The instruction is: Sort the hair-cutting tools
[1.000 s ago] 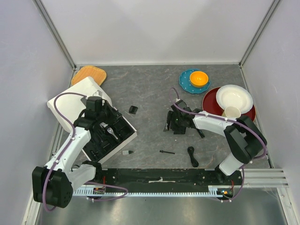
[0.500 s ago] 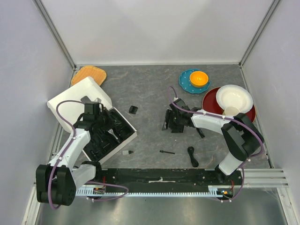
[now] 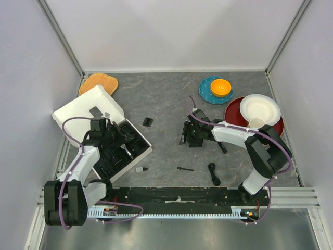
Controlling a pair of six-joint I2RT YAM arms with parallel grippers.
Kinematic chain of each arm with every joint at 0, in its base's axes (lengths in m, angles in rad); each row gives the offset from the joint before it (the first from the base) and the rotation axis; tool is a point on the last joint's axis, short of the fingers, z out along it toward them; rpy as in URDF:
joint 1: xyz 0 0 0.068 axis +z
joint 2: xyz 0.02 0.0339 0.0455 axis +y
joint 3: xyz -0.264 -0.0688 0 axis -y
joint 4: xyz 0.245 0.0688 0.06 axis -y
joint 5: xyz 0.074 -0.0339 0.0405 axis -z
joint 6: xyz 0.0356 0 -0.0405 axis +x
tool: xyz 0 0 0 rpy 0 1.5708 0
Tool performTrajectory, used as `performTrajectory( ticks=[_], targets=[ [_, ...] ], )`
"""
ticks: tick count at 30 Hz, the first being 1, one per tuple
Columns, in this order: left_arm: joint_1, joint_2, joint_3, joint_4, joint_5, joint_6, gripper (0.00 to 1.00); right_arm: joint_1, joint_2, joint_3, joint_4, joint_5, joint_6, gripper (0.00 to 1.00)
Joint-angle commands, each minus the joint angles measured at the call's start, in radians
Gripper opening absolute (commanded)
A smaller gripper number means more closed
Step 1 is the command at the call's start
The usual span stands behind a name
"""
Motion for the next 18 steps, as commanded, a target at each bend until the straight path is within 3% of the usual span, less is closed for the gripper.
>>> performTrajectory(
  ticks=[1, 8, 10, 14, 18],
  targets=[
    [0.001, 0.034, -0.021, 0.075, 0.073, -0.013, 0.02, 0.004, 0.047, -0.02, -0.035, 0.02, -0.018, 0.64],
    [0.001, 0.105, -0.048, 0.124, 0.079, -0.011, 0.02, 0.005, 0.04, -0.029, -0.036, 0.015, -0.017, 0.63],
    [0.001, 0.108, -0.048, 0.109, 0.07, -0.004, 0.1, 0.004, 0.041, -0.028, -0.035, 0.009, -0.012, 0.63],
    [0.001, 0.056, -0.047, 0.046, 0.016, 0.008, 0.4, 0.005, 0.041, -0.022, -0.033, 0.009, -0.01, 0.63],
    [0.001, -0.033, -0.032, -0.013, -0.024, 0.015, 0.54, 0.005, 0.055, -0.013, -0.027, 0.0, -0.014, 0.63]
  ],
)
